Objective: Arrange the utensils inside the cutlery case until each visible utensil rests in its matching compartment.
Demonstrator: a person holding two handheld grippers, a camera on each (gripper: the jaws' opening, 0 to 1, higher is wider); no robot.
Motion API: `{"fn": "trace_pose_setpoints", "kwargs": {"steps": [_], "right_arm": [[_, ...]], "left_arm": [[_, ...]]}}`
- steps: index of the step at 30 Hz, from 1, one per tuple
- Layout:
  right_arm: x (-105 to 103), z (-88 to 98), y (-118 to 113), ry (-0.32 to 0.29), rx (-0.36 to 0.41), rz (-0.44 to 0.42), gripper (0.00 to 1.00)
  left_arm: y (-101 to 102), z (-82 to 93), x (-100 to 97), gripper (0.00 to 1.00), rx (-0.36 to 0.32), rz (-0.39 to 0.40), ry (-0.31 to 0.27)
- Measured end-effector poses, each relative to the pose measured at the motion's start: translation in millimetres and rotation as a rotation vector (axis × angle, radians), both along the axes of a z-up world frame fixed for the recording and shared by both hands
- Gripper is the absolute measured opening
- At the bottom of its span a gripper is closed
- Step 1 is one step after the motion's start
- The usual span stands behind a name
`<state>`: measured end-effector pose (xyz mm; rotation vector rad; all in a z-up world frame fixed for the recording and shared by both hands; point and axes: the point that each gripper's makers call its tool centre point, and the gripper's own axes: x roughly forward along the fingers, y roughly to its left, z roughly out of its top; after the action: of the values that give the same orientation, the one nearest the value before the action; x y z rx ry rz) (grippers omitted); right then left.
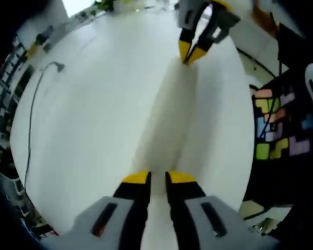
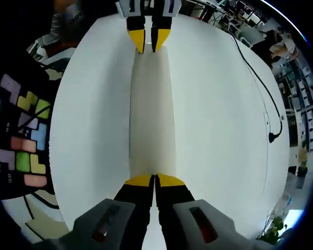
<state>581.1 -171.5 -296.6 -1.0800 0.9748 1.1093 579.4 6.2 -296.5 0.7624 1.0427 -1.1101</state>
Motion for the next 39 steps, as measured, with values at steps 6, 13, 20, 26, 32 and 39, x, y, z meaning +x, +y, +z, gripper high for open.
{"fn": "trace_pose_setpoints", "kwargs": {"steps": [6,13,20,26,32,39], "right_arm": [[3.3,4.7,-3.7,-0.001,0.171,-0.108,0.03],[7.6,53.4,0.3,-0.085,0.630,-0.220,0.06],[14.9,79.6,-21.0,-0.237,0.847,-0.295,0.20],[16.5,79.9,-23.9,-0.282,0.937,-0.315,0.30],[10.1,73.5,-30.9,-0.310,0.975,-0.367,0.49],[3.0,59.4,-31.3,-0.308,1.071,-0.410,0.73]], "left_arm": [[1.6,6.4,0.0,0.16,-0.094,0.052,-0.053],[-6.3,32.8,-7.4,0.14,-0.310,0.087,-0.088],[5.7,49.7,2.8,0.25,-0.421,0.166,-0.204],[4.6,65.3,17.1,0.31,-0.565,0.201,-0.327],[12.4,58.3,17.1,0.37,-0.617,0.252,-0.394],[15.2,52.8,24.5,0.74,-0.734,0.334,-0.500]]}}
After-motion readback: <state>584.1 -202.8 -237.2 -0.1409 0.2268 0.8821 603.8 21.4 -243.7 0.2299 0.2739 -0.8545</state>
